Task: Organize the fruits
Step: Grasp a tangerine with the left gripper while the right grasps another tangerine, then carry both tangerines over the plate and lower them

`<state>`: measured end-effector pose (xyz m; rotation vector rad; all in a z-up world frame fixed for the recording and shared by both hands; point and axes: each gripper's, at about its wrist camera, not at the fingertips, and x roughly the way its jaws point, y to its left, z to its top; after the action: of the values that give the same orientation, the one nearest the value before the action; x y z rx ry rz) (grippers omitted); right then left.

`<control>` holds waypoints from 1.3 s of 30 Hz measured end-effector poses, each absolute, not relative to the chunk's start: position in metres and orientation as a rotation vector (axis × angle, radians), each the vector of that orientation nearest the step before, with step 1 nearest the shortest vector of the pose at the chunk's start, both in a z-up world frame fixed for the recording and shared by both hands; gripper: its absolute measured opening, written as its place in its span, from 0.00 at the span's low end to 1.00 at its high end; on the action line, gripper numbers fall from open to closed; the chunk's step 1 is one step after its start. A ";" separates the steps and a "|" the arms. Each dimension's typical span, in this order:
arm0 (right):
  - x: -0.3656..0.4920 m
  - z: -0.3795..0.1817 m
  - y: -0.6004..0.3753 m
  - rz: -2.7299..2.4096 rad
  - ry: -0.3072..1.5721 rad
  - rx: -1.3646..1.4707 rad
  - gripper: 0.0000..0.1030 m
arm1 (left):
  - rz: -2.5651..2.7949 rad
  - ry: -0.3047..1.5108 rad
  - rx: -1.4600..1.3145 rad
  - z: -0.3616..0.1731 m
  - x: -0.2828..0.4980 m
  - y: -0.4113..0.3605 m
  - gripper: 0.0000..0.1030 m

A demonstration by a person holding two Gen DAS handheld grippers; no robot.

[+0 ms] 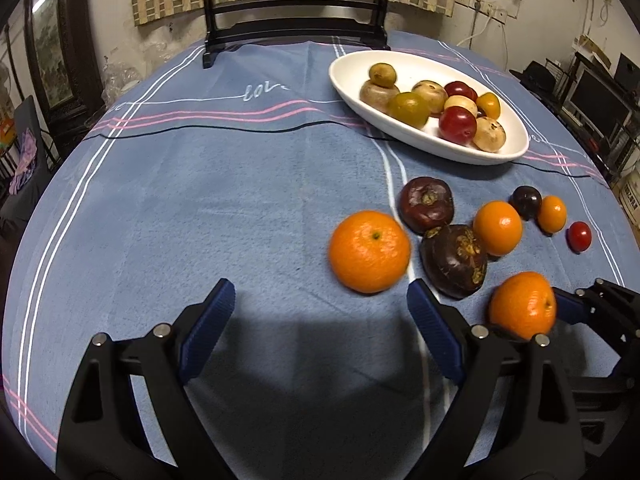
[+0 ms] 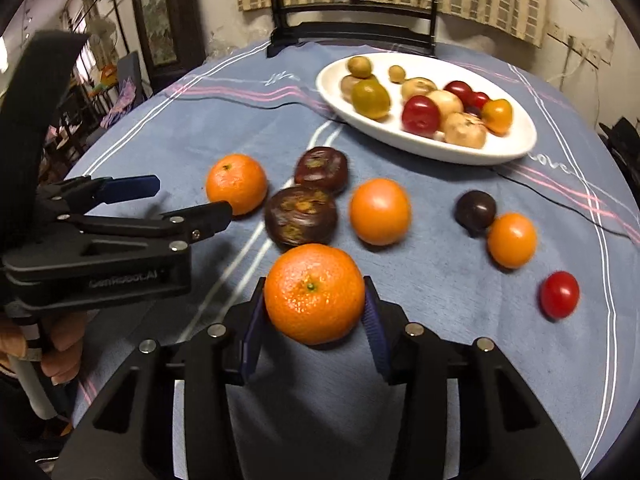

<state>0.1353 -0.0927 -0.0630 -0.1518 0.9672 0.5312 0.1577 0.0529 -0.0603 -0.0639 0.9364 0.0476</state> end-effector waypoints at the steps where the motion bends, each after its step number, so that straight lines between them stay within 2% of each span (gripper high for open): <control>1: 0.135 -0.063 -0.099 0.526 0.968 -0.139 0.44 | 0.044 0.937 -0.058 -0.061 0.159 0.051 0.87; 4: 0.131 -0.063 -0.115 0.516 0.973 -0.101 0.44 | 0.038 0.950 -0.050 -0.066 0.165 0.046 0.87; 7: 0.129 -0.064 -0.124 0.508 0.978 -0.084 0.44 | 0.059 0.987 -0.037 -0.071 0.174 0.045 0.80; 10: 0.127 -0.063 -0.129 0.507 0.975 -0.074 0.44 | 0.026 0.971 -0.023 -0.070 0.176 0.040 0.61; 11: 0.127 -0.063 -0.129 0.506 0.973 -0.073 0.44 | 0.012 0.966 -0.016 -0.069 0.177 0.038 0.48; 12: 0.127 -0.063 -0.129 0.505 0.971 -0.072 0.44 | -0.009 0.959 -0.008 -0.067 0.176 0.034 0.41; 26: 0.153 -0.027 -0.150 0.464 0.885 -0.068 0.44 | -0.042 0.863 0.000 -0.020 0.182 0.027 0.42; 32: 0.193 -0.003 -0.151 0.439 0.824 -0.082 0.44 | -0.076 0.826 0.022 -0.001 0.214 0.007 0.42; 39: 0.257 0.000 -0.155 0.404 0.840 -0.060 0.44 | -0.105 0.821 0.000 0.003 0.264 -0.012 0.42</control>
<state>0.2571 -0.1548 -0.0001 -0.0600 0.8404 0.4039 0.2643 -0.0117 0.0031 -0.0001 0.8208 -0.1053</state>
